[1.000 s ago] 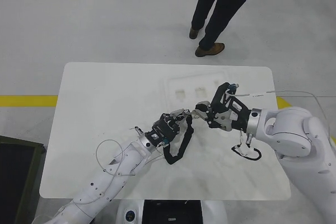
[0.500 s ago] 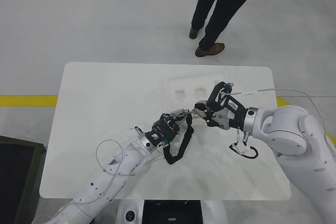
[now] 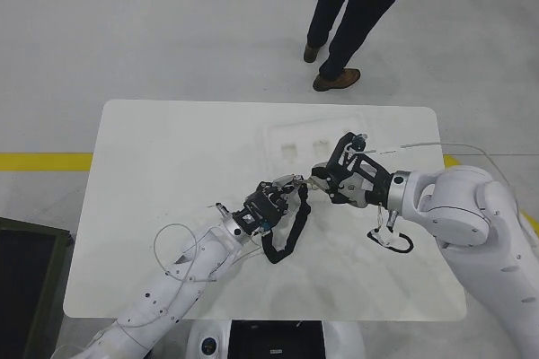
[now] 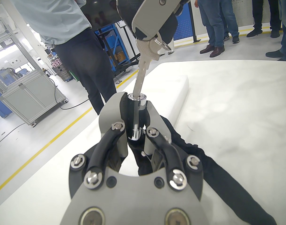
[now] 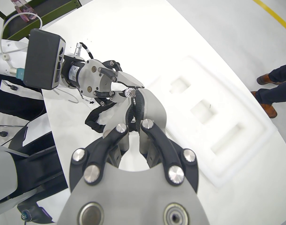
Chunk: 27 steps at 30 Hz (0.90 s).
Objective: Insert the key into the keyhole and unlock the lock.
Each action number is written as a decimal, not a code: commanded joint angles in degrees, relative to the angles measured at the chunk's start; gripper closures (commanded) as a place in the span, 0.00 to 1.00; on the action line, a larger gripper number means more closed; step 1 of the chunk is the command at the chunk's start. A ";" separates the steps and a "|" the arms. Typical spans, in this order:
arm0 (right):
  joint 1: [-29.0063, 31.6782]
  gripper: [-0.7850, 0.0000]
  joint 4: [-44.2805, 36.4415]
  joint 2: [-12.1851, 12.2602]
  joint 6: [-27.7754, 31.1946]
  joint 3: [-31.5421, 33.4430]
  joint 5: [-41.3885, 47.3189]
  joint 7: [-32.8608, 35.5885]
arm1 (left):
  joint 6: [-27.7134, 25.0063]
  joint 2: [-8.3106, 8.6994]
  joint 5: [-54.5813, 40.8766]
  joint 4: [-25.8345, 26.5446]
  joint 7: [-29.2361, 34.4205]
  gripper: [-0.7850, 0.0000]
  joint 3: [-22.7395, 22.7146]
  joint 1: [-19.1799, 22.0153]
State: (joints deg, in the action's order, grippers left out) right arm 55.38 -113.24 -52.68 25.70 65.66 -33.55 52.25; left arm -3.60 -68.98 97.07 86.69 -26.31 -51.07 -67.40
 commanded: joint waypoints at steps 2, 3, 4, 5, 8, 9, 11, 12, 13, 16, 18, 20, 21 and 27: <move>-0.41 1.00 0.02 -0.02 0.14 -0.20 0.09 0.58 | 0.00 0.00 0.00 0.00 0.00 1.00 0.00 0.00; -0.52 1.00 -0.01 -0.02 0.14 -0.24 0.07 0.74 | 0.00 0.00 0.00 0.00 0.00 1.00 0.00 0.00; -0.64 1.00 -0.08 -0.02 0.16 -0.30 0.13 0.95 | 0.00 0.00 0.00 0.00 0.00 1.00 0.00 0.00; -0.80 1.00 -0.19 -0.02 0.21 -0.34 0.16 1.14 | 0.00 0.00 0.00 0.00 0.00 1.00 0.00 0.00; -1.29 1.00 -0.35 -0.03 0.24 -0.40 0.35 1.67 | 0.00 0.00 0.00 0.00 0.00 1.00 0.00 0.00; -1.41 1.00 -0.35 -0.03 0.29 -0.44 0.42 1.84 | 0.00 0.00 0.00 0.00 0.00 1.00 0.00 0.00; -1.66 1.00 -0.35 -0.03 0.33 -0.44 0.70 2.10 | 0.10 -0.01 0.31 0.24 0.58 1.00 -0.04 -0.19; -1.81 1.00 -0.37 -0.02 0.34 -0.41 0.82 2.32 | 0.07 -0.02 0.71 0.54 1.06 1.00 -0.08 -0.33; -1.94 1.00 -0.41 0.00 0.31 -0.34 0.99 2.53 | 0.12 -0.03 1.04 0.75 1.35 1.00 -0.16 -0.45; -2.33 1.00 -0.59 0.08 0.39 -0.14 1.32 3.60 | 0.16 -0.04 2.46 1.04 1.96 1.00 -0.43 -0.62; -2.53 1.00 -0.59 0.13 0.47 -0.16 1.70 4.48 | 0.20 -0.04 3.63 1.16 2.29 1.00 -0.57 -0.66; -2.79 1.00 -0.52 0.16 0.60 -0.22 2.33 5.29 | 0.12 -0.07 4.34 1.27 2.33 1.00 -0.67 -0.72; -2.88 1.00 -0.44 0.19 0.66 -0.33 2.58 5.87 | 0.03 -0.08 4.81 1.31 2.41 1.00 -0.69 -0.70; -3.47 1.00 -0.05 0.25 0.65 -0.89 4.02 7.75 | -0.46 -0.14 8.41 1.60 3.03 1.00 -0.59 -0.56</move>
State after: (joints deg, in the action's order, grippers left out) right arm 51.98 -113.35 -52.45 26.33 64.84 -29.64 59.82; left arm -3.93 -69.12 104.80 88.27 -23.35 -51.70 -68.00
